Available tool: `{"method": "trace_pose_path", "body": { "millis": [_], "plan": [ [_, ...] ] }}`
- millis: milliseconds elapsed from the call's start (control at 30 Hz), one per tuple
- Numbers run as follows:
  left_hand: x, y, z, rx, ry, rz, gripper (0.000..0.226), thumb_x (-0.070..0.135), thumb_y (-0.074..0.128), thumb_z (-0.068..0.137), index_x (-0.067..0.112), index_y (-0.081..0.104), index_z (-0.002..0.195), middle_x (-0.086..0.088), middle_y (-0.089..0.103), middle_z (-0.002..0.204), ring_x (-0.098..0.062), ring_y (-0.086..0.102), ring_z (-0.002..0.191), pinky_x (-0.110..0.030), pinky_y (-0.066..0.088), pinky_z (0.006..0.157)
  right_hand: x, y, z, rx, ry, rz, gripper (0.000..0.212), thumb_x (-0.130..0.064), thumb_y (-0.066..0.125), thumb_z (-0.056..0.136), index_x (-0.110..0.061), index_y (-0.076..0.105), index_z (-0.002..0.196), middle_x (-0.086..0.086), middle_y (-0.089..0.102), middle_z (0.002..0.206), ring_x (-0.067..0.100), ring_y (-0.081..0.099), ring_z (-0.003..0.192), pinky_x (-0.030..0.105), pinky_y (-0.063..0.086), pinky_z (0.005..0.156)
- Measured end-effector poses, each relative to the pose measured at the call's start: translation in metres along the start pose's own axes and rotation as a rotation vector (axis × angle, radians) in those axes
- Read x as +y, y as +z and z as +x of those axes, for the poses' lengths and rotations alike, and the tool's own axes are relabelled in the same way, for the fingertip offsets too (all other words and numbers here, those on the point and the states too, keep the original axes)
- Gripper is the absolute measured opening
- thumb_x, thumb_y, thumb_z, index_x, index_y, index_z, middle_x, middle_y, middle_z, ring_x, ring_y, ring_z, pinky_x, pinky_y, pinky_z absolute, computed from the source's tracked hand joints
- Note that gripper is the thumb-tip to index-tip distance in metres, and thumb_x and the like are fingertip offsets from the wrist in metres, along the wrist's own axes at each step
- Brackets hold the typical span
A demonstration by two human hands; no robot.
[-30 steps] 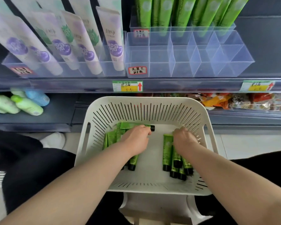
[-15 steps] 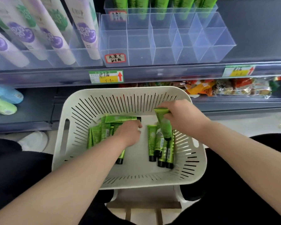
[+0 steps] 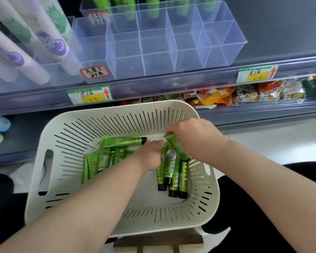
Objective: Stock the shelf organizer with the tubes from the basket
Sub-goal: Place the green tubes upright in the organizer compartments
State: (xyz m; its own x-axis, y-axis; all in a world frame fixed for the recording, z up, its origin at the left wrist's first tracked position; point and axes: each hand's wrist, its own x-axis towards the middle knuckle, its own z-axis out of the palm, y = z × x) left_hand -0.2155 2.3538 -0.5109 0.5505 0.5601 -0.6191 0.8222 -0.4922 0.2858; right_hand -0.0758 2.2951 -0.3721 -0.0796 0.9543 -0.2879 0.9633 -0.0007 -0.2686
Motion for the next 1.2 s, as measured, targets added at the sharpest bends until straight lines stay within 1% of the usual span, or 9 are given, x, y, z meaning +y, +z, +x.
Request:
{"method": "trace_pose_path", "body": {
  "millis": [133, 233, 367, 467, 600, 733, 867, 1033, 1200],
  "plan": [
    [0.000, 0.005, 0.002, 0.021, -0.071, 0.046, 0.045, 0.016, 0.059, 0.089, 0.011, 0.046, 0.131, -0.008, 0.049, 0.131, -0.029, 0.033, 0.131, -0.039, 0.040, 0.097, 0.001, 0.001, -0.004, -0.006, -0.036, 0.084, 0.054, 0.009, 0.048, 0.079, -0.023, 0.054, 0.122, 0.006, 0.066, 0.104, 0.027, 0.064, 0.097, 0.042, 0.056, 0.077],
    [-0.006, 0.009, -0.001, -0.011, -0.122, -0.076, 0.045, 0.024, 0.067, 0.086, 0.014, 0.056, 0.129, -0.008, 0.052, 0.131, -0.029, 0.039, 0.129, -0.038, 0.041, 0.099, 0.002, 0.003, -0.004, 0.004, -0.036, 0.130, 0.053, 0.011, 0.045, 0.080, -0.021, 0.055, 0.121, 0.008, 0.066, 0.104, 0.027, 0.065, 0.096, 0.044, 0.056, 0.076],
    [-0.012, 0.002, -0.012, 0.047, -0.121, -0.330, 0.019, 0.025, 0.073, 0.082, 0.014, 0.062, 0.093, -0.008, 0.061, 0.104, -0.025, 0.057, 0.102, -0.028, 0.042, 0.079, -0.004, -0.001, -0.002, 0.018, -0.073, 0.115, 0.052, 0.014, 0.047, 0.080, -0.016, 0.055, 0.121, 0.006, 0.062, 0.109, 0.022, 0.063, 0.098, 0.036, 0.055, 0.076],
    [-0.013, -0.003, -0.031, 0.071, -0.074, -0.467, 0.015, 0.021, 0.067, 0.089, 0.010, 0.060, 0.096, -0.006, 0.058, 0.093, -0.024, 0.057, 0.089, -0.030, 0.044, 0.075, -0.012, -0.007, 0.000, 0.059, -0.088, 0.084, 0.052, 0.013, 0.046, 0.080, -0.016, 0.055, 0.122, 0.006, 0.059, 0.111, 0.023, 0.061, 0.099, 0.033, 0.051, 0.069],
    [-0.008, -0.020, -0.061, 0.340, -0.096, -0.494, 0.013, 0.020, 0.063, 0.092, 0.016, 0.062, 0.104, 0.000, 0.062, 0.098, -0.019, 0.058, 0.093, -0.026, 0.041, 0.077, -0.020, -0.016, -0.007, 0.144, -0.082, 0.012, 0.047, 0.001, 0.048, 0.086, -0.025, 0.053, 0.125, 0.000, 0.058, 0.113, 0.022, 0.059, 0.100, 0.028, 0.034, 0.061],
    [0.004, -0.066, -0.090, 0.617, -0.040, -0.466, 0.002, 0.023, 0.063, 0.092, 0.022, 0.064, 0.094, 0.003, 0.066, 0.089, -0.019, 0.062, 0.086, -0.030, 0.048, 0.076, -0.020, -0.034, -0.019, 0.302, -0.026, 0.046, 0.041, -0.007, 0.053, 0.088, -0.030, 0.054, 0.122, -0.002, 0.058, 0.114, 0.023, 0.056, 0.105, 0.029, 0.040, 0.067],
    [0.022, -0.120, -0.119, 0.821, 0.045, -0.495, 0.004, 0.025, 0.061, 0.094, 0.024, 0.063, 0.096, 0.005, 0.068, 0.087, -0.017, 0.062, 0.079, -0.031, 0.050, 0.073, -0.023, -0.069, -0.031, 0.490, 0.013, 0.065, 0.038, -0.006, 0.052, 0.088, -0.027, 0.054, 0.121, 0.001, 0.058, 0.112, 0.026, 0.054, 0.106, 0.039, 0.050, 0.075],
    [0.060, -0.204, -0.136, 1.081, 0.162, -0.528, 0.006, 0.021, 0.055, 0.097, 0.022, 0.060, 0.095, 0.006, 0.062, 0.087, -0.020, 0.061, 0.082, -0.031, 0.049, 0.072, -0.010, -0.126, -0.041, 0.716, 0.111, 0.023, 0.041, -0.005, 0.048, 0.090, -0.023, 0.050, 0.127, 0.003, 0.057, 0.112, 0.028, 0.052, 0.105, 0.035, 0.039, 0.069],
    [0.096, -0.269, -0.115, 1.234, 0.240, -0.706, 0.010, 0.018, 0.054, 0.095, 0.021, 0.063, 0.098, 0.002, 0.067, 0.092, -0.026, 0.066, 0.087, -0.047, 0.057, 0.077, 0.018, -0.176, -0.039, 0.892, 0.223, 0.054, 0.039, -0.005, 0.048, 0.091, -0.023, 0.053, 0.124, 0.004, 0.057, 0.112, 0.028, 0.050, 0.107, 0.034, 0.037, 0.069]
  ]
}}
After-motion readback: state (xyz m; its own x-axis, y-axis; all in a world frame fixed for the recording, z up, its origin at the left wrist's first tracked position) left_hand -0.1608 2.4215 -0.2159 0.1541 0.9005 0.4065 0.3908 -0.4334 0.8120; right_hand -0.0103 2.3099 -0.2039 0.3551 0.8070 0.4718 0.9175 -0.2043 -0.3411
